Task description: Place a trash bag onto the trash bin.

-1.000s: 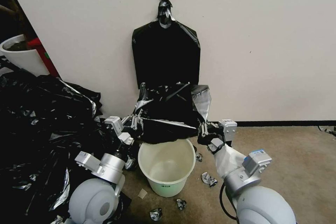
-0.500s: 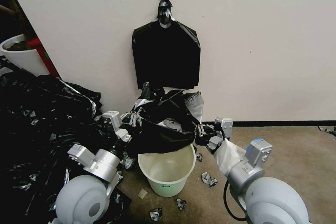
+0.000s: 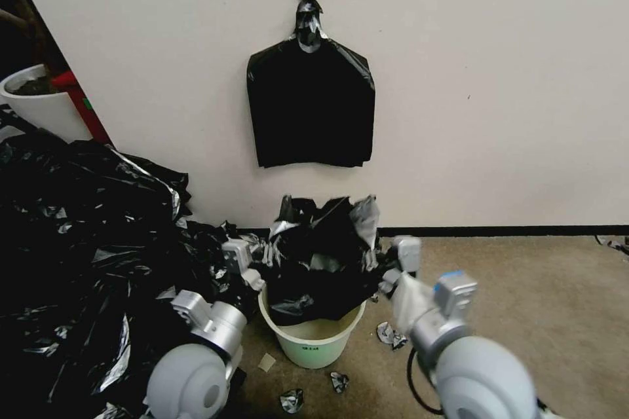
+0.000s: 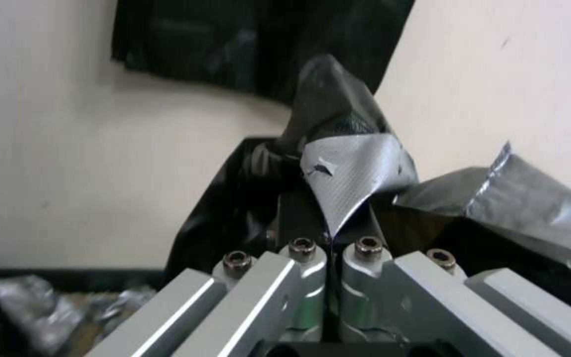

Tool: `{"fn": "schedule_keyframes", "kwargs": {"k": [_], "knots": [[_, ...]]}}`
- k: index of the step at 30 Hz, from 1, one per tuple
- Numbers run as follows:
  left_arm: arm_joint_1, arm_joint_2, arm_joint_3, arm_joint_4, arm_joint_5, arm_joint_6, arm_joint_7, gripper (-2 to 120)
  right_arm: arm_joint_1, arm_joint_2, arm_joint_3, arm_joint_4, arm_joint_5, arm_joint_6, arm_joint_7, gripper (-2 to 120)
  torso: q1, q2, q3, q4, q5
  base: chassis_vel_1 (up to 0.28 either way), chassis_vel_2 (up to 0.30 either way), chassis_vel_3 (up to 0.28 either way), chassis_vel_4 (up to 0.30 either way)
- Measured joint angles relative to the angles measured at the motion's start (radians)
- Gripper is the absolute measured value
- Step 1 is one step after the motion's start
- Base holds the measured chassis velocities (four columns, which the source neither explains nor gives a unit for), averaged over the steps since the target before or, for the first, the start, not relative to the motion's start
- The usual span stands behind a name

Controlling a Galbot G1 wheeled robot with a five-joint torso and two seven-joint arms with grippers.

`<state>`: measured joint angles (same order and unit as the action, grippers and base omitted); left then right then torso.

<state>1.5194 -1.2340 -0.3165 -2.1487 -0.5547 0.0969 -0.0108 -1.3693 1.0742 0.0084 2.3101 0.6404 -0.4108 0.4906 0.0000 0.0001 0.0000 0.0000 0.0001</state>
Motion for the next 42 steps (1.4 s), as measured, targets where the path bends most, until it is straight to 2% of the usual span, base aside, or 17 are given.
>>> {"fn": "schedule_keyframes", "kwargs": {"k": [6,11,12,14,18,19,23,24,28,33,42], "knots": [[0.02,0.009,0.01,0.057,0.067,0.0,-0.009,0,0.001,0.018,-0.077,-0.073,-0.02,0.046,0.046,0,0.0,0.0,0.0,0.0,-0.0001,0.0,0.0,0.0,0.0],[0.047,0.009,0.039,0.07,0.092,0.014,-0.086,0,0.0,0.011,-0.121,-0.094,-0.034,0.023,0.125,0,0.0,0.0,0.0,0.0,-0.0001,0.0,0.0,0.0,0.0],[0.057,0.01,0.046,0.062,0.096,0.02,-0.11,0,-0.002,0.006,-0.128,-0.091,-0.033,0.01,0.151,0,0.0,0.0,0.0,0.0001,-0.0002,0.0,0.0,0.0,0.0],[0.061,0.011,0.047,0.057,0.098,0.022,-0.117,0,-0.003,0.005,-0.13,-0.089,-0.032,0.005,0.162,0,0.0,0.0,0.0,0.0001,-0.0002,0.0,0.0,0.0,0.0],[0.098,0.027,0.052,-0.011,0.128,0.048,-0.183,0,-0.012,-0.011,-0.154,-0.042,0.04,-0.033,0.296,0,0.0,0.0,0.0,0.0001,0.0,0.0,0.0,0.0,0.0],[0.098,0.027,0.052,-0.011,0.128,0.048,-0.183,0,-0.012,-0.011,-0.154,-0.042,0.04,-0.033,0.296,0,0.0,0.0,0.0,0.0001,0.0,0.0,0.0,0.0,0.0],[0.14,0.049,0.066,-0.09,0.166,0.11,-0.263,0,-0.012,-0.023,-0.201,-0.002,0.131,-0.038,0.43,0,0.0,0.0,0.0,0.0001,-0.0001,0.0,0.0,0.0,0.0],[0.14,0.049,0.066,-0.09,0.166,0.11,-0.263,0,-0.012,-0.023,-0.201,-0.002,0.131,-0.038,0.43,0,0.0,0.0,0.0,0.0001,-0.0001,0.0,0.0,0.0,0.0],[0.155,0.074,0.086,-0.119,0.169,0.177,-0.329,0,-0.002,-0.032,-0.245,-0.017,0.161,-0.031,0.466,0,0.0,0.0,0.0,0.0,0.0,0.0,0.0,0.0,0.0],[0.168,0.096,0.09,-0.122,0.174,0.231,-0.368,0,0.012,-0.031,-0.265,-0.044,0.161,-0.024,0.479,0,0.0,0.0,0.0,0.0,-0.0001,0.0,0.0,0.0,0.0],[0.192,0.116,0.114,-0.094,0.223,0.241,-0.405,0,0.016,-0.069,-0.296,-0.065,0.093,0.009,0.459,0,0.0,0.0,0.0,0.0001,-0.0001,0.0,0.0,0.0,0.0]]}}
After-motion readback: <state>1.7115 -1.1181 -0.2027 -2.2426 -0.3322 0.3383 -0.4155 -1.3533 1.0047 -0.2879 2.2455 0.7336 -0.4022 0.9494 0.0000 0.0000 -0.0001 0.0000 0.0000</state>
